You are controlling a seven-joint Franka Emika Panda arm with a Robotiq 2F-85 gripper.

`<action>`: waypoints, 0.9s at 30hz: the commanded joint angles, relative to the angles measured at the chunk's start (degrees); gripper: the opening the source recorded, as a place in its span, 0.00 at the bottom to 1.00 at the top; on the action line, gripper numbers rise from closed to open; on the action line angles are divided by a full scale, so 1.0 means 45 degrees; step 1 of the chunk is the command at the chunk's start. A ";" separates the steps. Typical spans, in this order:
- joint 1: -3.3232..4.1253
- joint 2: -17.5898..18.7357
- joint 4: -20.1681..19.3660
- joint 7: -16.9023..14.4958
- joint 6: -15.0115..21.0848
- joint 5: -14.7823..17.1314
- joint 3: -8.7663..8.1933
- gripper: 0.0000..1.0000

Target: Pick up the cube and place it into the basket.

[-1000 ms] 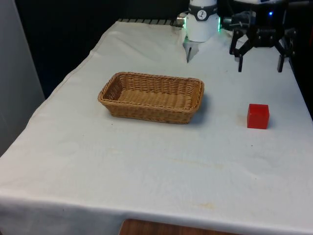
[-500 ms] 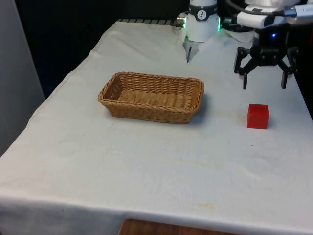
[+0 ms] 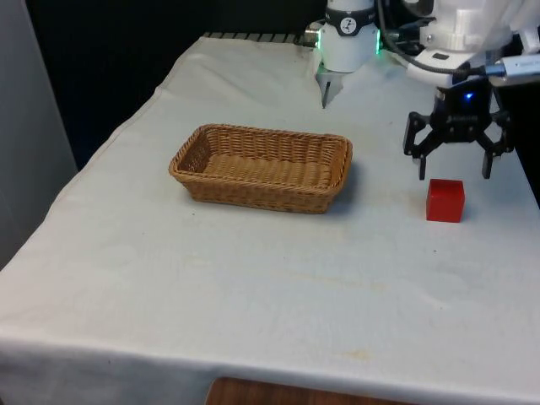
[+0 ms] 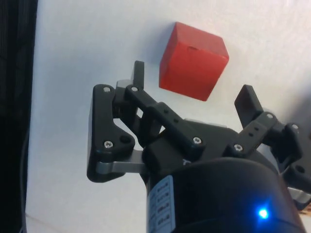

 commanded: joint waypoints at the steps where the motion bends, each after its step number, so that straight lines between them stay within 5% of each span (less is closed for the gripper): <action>1: 0.0064 0.0178 0.0013 0.0102 0.0229 -0.0127 -0.0089 1.00; 26: 0.0025 0.1070 0.0127 0.0038 0.0917 -0.0229 -0.0089 1.00; 27: 0.0025 0.1082 0.0127 0.0038 0.0917 -0.0229 -0.0076 0.89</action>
